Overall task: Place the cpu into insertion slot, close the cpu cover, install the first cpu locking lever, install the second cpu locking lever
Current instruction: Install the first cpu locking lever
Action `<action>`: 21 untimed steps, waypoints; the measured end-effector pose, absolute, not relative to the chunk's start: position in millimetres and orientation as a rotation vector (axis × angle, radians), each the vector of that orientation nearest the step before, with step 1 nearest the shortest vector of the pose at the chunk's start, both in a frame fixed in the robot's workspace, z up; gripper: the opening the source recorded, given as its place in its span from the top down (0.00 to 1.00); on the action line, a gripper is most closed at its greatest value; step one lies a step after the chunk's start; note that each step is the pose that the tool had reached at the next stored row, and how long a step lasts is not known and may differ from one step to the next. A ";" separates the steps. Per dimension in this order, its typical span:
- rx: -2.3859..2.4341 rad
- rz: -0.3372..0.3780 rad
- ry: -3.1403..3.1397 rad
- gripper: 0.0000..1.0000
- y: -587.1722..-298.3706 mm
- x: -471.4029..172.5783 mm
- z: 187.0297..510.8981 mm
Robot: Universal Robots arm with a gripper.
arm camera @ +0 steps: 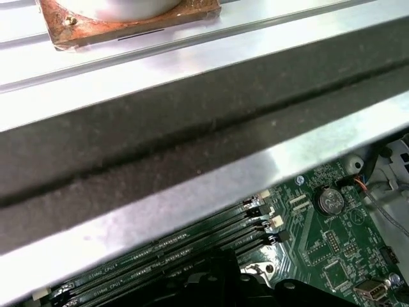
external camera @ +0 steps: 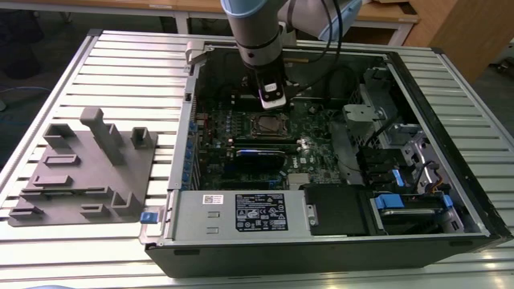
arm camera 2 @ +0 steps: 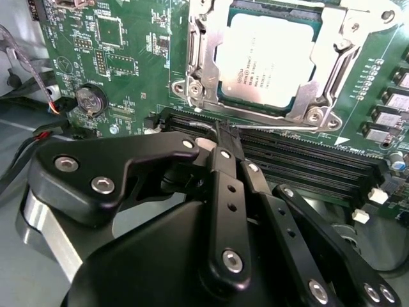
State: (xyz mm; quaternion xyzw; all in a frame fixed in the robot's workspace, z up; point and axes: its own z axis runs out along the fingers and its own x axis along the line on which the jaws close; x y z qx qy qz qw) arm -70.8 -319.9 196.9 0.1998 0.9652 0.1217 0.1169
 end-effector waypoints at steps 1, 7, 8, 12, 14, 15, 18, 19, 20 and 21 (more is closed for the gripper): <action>0.584 0.357 2.824 0.89 -319.9 -70.8 196.3; 0.583 0.358 2.820 0.89 -319.9 -70.8 195.1; 0.583 0.358 2.820 0.89 -319.9 -70.8 195.1; 0.582 0.360 2.817 0.89 -320.0 -73.1 195.0; 0.581 0.362 2.814 0.89 -320.5 -74.4 195.0; 0.580 0.362 2.812 0.89 -320.8 -74.9 195.1; 0.580 0.363 2.811 0.89 -321.1 -75.1 195.0; 0.580 0.363 2.811 0.89 -321.1 -75.1 195.0; 0.580 0.363 2.811 0.89 -321.1 -75.1 195.0; 0.580 0.362 2.811 0.89 -321.1 -75.1 195.0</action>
